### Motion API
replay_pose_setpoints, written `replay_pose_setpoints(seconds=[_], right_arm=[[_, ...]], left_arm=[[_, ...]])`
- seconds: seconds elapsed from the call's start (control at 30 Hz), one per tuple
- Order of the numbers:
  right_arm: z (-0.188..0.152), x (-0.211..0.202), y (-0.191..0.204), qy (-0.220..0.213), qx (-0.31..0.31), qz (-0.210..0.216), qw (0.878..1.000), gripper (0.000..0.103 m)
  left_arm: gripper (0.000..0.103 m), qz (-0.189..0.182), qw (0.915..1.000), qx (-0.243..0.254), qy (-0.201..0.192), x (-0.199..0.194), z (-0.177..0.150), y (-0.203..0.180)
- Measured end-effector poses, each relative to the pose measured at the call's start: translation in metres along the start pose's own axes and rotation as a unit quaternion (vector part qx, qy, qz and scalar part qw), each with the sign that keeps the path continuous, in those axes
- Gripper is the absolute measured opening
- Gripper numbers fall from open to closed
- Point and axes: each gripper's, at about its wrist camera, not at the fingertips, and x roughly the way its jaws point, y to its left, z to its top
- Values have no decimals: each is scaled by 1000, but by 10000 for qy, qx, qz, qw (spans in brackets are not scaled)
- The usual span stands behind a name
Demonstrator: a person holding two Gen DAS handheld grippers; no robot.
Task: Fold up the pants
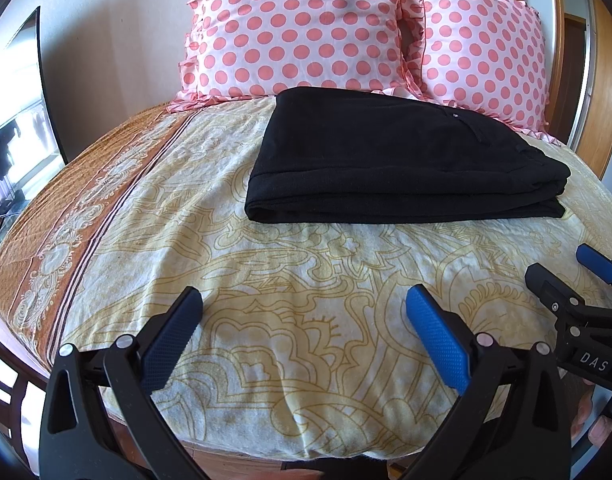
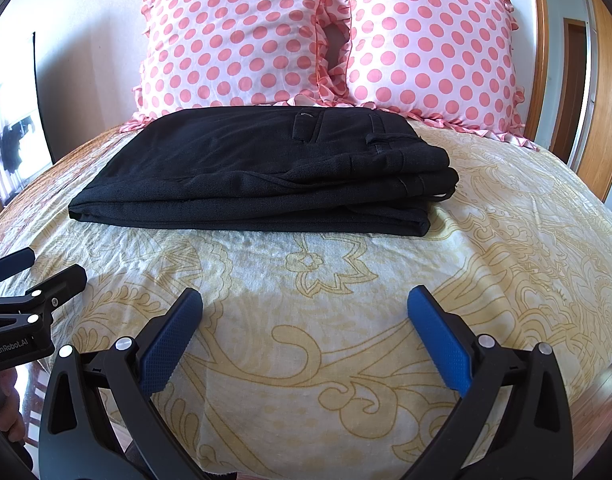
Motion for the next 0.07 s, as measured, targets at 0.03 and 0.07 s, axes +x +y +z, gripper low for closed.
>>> replay_pose_setpoints(seconds=[0.03,0.07], right_arm=[[0,0,0,-1,1,1,10000,102],[0,0,0,-1,1,0,10000,102]], left_arm=[[101,0,10000,-3,-1,0,0,0],[101,0,10000,-3,-6,0,0,0]])
